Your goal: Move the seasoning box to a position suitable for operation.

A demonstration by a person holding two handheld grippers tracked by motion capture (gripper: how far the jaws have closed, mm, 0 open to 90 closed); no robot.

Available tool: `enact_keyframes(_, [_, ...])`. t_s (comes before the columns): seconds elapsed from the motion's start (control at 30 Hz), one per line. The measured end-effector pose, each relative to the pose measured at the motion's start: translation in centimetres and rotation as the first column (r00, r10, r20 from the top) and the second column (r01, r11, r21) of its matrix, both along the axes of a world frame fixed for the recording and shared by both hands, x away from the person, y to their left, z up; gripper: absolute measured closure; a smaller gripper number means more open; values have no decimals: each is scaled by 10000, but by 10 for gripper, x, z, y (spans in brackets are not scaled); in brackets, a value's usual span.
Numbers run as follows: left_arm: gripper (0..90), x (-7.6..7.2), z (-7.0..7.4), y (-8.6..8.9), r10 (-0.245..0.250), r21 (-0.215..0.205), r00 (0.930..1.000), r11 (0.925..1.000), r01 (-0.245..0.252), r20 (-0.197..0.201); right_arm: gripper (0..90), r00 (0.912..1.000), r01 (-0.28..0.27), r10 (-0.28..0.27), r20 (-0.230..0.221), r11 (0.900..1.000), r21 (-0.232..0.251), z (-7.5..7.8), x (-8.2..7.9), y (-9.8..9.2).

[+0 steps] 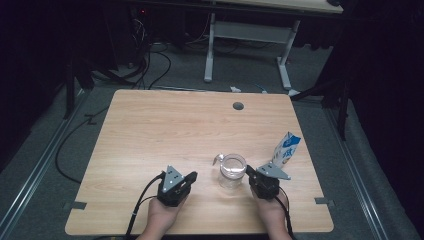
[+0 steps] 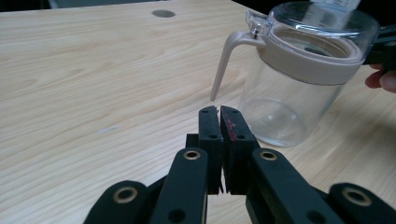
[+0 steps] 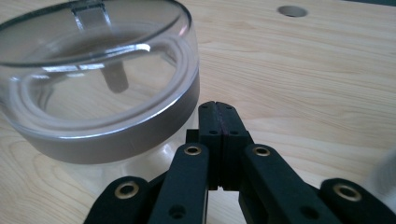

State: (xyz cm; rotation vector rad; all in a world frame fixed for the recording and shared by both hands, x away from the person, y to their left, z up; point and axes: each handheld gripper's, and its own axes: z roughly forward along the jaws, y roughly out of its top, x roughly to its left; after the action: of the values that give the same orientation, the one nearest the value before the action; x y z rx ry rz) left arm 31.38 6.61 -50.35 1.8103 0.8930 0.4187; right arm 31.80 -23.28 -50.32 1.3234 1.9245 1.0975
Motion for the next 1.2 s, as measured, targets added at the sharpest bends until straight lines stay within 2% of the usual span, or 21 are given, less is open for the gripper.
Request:
enact_keyframes(0.07, [877, -1, -1, 9, 168, -52, 9998, 9998, -168, -58, 900, 10000, -59, 59, -5, 10000, -41, -1, 1, 4])
enact_keyframes(0.2, [862, 0, -2, 22, 444, -45, 9990, 9990, -444, -107, 900, 9981, -617, 617, 4, 9979, -194, -2, 8, 30])
enact_keyframes(0.23, [862, 1, -3, 24, 515, -38, 9986, 9987, -516, -110, 900, 9981, -617, 617, 4, 9979, -194, -2, 8, 30])
enact_keyframes(0.33, [854, 3, -2, 29, 569, -9, 9983, 9984, -569, -133, 899, 9946, -1032, 1033, 6, 9938, -406, -1, 13, 45])
enact_keyframes(0.43, [814, 6, -2, 31, 489, 83, 9984, 9988, -487, -267, 891, 9933, -1151, 1155, 38, 9919, -535, 1, 14, 48])
enact_keyframes(0.5, [787, 7, 0, 31, 603, 370, 9981, 9975, -597, -148, 886, 9934, -1141, 1146, 60, 9921, -513, 1, 14, 44])
enact_keyframes(0.63, [733, 10, 3, 32, 609, 309, 9981, 9977, -607, -56, 860, 9923, -1237, 1239, 24, 9915, -393, 2, 13, 31])
enact_keyframes(0.7, [717, 12, 6, 31, 629, 374, 9979, 9973, -635, 158, 866, 9919, -1273, 1274, 15, 9916, -211, 0, 10, 23])
enact_keyframes(0.73, [710, 12, 7, 30, 573, 322, 9981, 9978, -580, 240, 865, 9921, -1257, 1257, 44, 9921, -32, -2, 7, 20])
enact_keyframes(0.8, [706, 14, 11, 27, 550, 261, 9978, 9981, -560, 374, 860, 9917, -1288, 1288, -17, 9913, -284, -6, 6, 16])
enact_keyframes(0.87, [695, 15, 13, 26, 476, 161, 9977, 9987, -484, 490, 860, 9925, -1219, 1218, -56, 9925, -70, -8, 5, 10])
enact_keyframes(1.03, [679, 21, 19, 20, 290, -127, 9968, 9995, -281, 751, 845, 9944, -1055, 1055, 24, 9944, -110, -5, 7, 2])
enact_keyframes(1.17, [699, 30, 24, 18, 166, -398, 9997, 9991, -159, 187, 811, 9930, -1180, 1181, 99, 9930, -23, -2, 7, 1])
enact_keyframes(1.2, [703, 33, 25, 17, 196, -332, 9998, 9993, -193, 92, 808, 9925, -1215, 1216, 115, 9926, -36, -1, 7, 1])
